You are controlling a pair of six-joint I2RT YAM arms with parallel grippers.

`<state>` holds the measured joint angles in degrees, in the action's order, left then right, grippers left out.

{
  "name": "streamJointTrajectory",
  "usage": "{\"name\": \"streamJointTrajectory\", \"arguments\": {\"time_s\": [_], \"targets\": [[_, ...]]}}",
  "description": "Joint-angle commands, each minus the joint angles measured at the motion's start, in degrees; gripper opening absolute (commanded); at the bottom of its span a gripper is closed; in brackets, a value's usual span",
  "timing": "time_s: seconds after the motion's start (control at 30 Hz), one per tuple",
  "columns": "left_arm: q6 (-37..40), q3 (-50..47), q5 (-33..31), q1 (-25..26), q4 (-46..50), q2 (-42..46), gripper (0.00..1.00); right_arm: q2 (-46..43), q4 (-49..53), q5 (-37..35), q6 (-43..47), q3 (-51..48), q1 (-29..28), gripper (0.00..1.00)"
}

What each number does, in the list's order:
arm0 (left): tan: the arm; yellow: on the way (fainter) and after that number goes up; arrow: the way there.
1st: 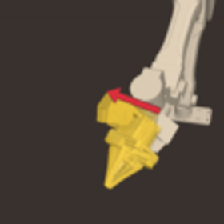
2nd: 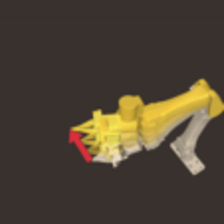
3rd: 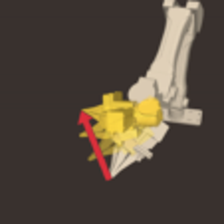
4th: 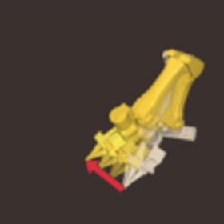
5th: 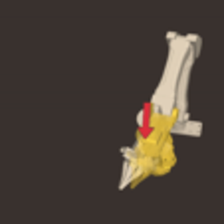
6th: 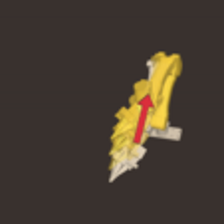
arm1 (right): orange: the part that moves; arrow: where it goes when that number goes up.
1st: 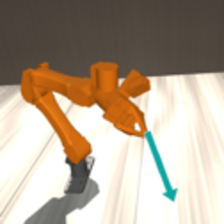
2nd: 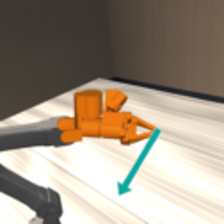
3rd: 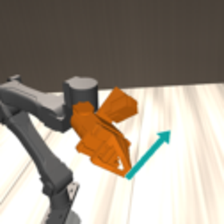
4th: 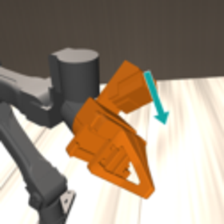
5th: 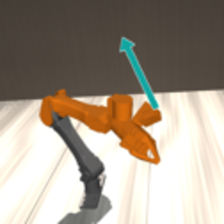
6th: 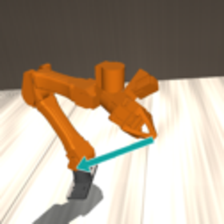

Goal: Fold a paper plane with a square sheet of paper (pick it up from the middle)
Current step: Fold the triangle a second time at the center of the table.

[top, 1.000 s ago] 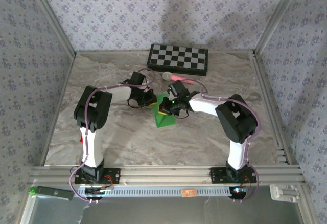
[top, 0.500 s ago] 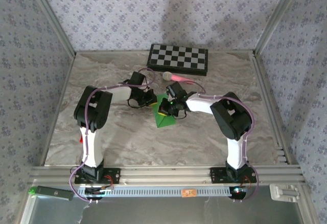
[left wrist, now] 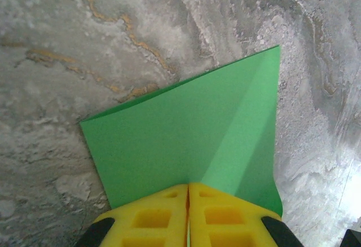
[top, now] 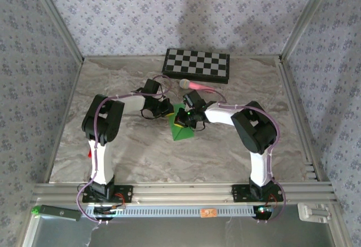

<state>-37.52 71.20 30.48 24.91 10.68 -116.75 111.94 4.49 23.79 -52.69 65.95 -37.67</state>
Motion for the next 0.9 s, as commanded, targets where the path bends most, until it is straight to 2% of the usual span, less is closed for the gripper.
{"name": "streamJointTrajectory", "arguments": {"time_s": [0.0, 0.87], "targets": [[0.43, -0.85, -0.76, 0.85, 1.86, -2.43, 0.09, 1.62, 0.81, -0.68, -0.05, 1.66, -0.55, 0.00], [-0.40, -1.48, -1.55, 0.93, 1.53, -2.49, 0.08, 1.88, 1.83, -3.92, -1.33, 0.93, -0.32, 0.00]]}}
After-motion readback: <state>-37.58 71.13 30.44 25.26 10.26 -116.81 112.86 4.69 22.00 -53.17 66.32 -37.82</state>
